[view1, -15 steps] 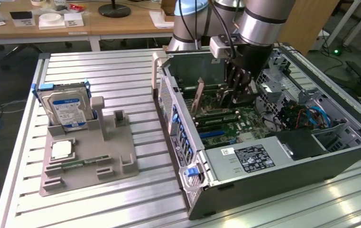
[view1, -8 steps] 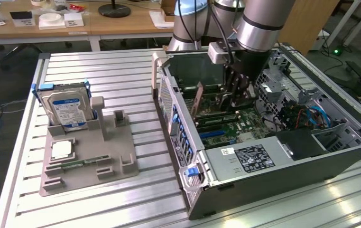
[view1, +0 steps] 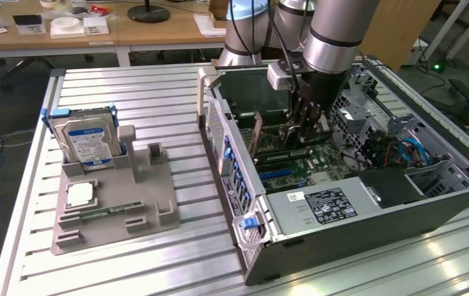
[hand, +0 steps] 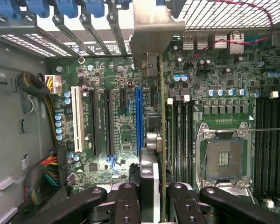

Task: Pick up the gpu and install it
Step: 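Insert the gpu into the slot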

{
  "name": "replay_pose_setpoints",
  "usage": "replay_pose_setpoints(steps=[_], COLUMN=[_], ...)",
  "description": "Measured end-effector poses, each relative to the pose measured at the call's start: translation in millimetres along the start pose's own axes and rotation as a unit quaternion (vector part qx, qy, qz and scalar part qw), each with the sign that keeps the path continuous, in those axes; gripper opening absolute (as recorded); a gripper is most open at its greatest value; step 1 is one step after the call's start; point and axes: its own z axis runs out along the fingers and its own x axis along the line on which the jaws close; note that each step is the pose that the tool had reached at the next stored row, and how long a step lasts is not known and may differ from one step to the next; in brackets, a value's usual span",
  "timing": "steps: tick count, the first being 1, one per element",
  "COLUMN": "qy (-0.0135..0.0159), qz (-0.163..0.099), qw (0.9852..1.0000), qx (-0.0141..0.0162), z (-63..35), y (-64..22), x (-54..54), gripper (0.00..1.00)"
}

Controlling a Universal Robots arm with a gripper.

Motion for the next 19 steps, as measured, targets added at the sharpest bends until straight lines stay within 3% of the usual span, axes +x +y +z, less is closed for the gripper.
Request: replay_pose_setpoints(steps=[5, 19], qy=[0.0, 0.0001], qz=[0.0, 0.005], qw=[1.0, 1.0], qx=[0.0031, 0.0036], z=[3.3, 11.3], y=[4.1, 8.6], x=[0.2, 4.0], gripper=[0.28, 0.28])
